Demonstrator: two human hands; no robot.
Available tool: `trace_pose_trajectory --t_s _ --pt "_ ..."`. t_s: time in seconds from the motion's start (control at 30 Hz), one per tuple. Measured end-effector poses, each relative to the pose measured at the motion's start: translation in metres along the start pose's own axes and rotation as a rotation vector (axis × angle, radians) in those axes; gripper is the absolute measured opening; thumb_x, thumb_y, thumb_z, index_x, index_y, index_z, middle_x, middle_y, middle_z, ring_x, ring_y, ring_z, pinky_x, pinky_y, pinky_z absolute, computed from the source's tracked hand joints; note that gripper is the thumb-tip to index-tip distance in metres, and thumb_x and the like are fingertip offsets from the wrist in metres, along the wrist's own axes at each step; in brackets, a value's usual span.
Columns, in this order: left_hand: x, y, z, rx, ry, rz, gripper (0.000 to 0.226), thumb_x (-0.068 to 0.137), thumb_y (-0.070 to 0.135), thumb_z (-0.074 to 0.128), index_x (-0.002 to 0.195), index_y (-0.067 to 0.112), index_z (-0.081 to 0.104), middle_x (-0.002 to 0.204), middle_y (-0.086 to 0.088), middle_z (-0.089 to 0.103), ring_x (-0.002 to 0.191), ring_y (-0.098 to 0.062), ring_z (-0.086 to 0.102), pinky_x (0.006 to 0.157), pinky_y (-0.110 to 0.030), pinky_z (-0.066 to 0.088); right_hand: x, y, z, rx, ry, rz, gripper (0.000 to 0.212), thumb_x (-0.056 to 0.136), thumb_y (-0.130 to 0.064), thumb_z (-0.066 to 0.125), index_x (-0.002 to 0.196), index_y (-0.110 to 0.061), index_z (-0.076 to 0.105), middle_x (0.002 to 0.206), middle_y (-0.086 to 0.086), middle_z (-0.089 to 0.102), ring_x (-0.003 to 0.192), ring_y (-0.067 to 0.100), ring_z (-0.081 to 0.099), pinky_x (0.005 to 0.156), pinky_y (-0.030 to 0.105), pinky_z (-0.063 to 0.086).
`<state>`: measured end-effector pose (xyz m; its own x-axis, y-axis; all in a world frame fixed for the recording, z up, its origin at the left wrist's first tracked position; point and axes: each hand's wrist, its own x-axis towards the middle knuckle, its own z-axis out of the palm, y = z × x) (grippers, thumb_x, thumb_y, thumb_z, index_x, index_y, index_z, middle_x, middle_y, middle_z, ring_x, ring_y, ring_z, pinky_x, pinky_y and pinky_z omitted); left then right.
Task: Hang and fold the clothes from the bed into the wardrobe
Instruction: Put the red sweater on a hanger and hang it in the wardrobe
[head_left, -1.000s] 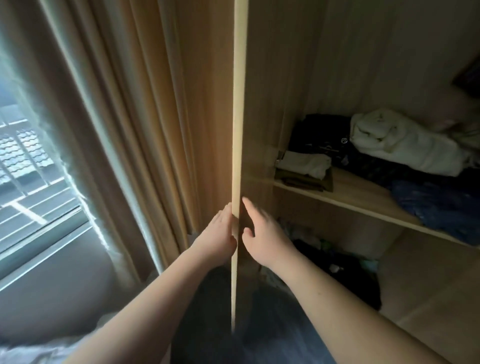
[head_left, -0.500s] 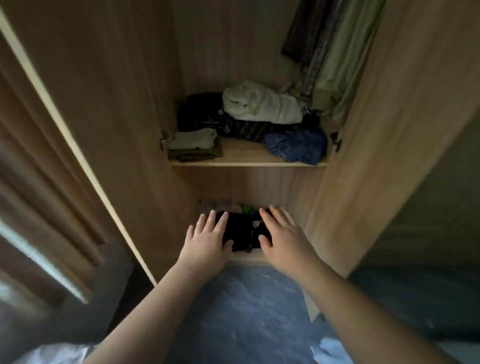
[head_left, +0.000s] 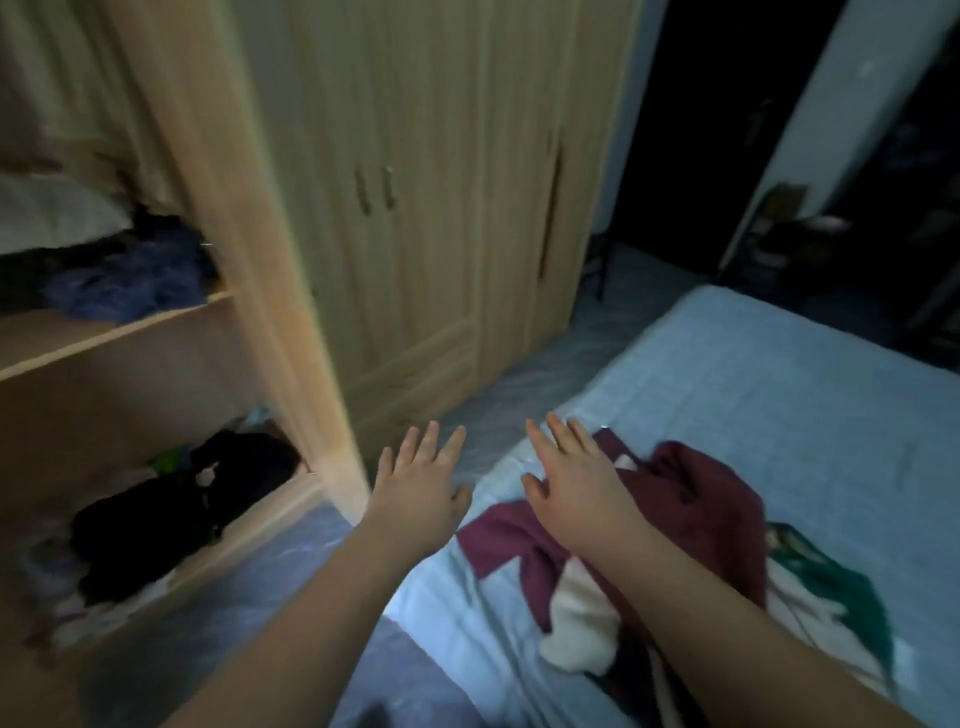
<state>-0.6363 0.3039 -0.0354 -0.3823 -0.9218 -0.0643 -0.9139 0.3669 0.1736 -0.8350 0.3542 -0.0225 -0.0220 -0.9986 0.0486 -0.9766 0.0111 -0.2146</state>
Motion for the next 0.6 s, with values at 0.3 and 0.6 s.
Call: trace_pose_trajectory --t_s 0.3,0.6 --pt "0.041 0.149 0.055 0.008 -0.159 0.345 0.07 0.098 0.052 0.037 0.158 0.031 0.007 0.166 -0.007 0.007 0.152 -0.03 0.007 0.121 -0.053 0.013 -0.095 0.139 0.002 0.057 0.032 0.389 0.069 0.09 -0.042 0.043 0.154 -0.022 0.029 0.162 0.009 0.026 0.15 0.03 0.018 0.123 0.04 0.015" --pt "0.12 0.202 0.094 0.007 -0.264 0.56 0.072 0.096 0.052 0.04 0.157 0.031 0.01 0.165 -0.007 0.012 0.151 -0.031 0.013 0.12 -0.054 0.017 -0.1 0.198 0.013 0.127 0.035 0.702 0.068 0.094 -0.037 0.052 0.155 -0.023 0.027 0.163 0.006 0.023 0.15 0.028 0.016 0.122 0.037 0.013"
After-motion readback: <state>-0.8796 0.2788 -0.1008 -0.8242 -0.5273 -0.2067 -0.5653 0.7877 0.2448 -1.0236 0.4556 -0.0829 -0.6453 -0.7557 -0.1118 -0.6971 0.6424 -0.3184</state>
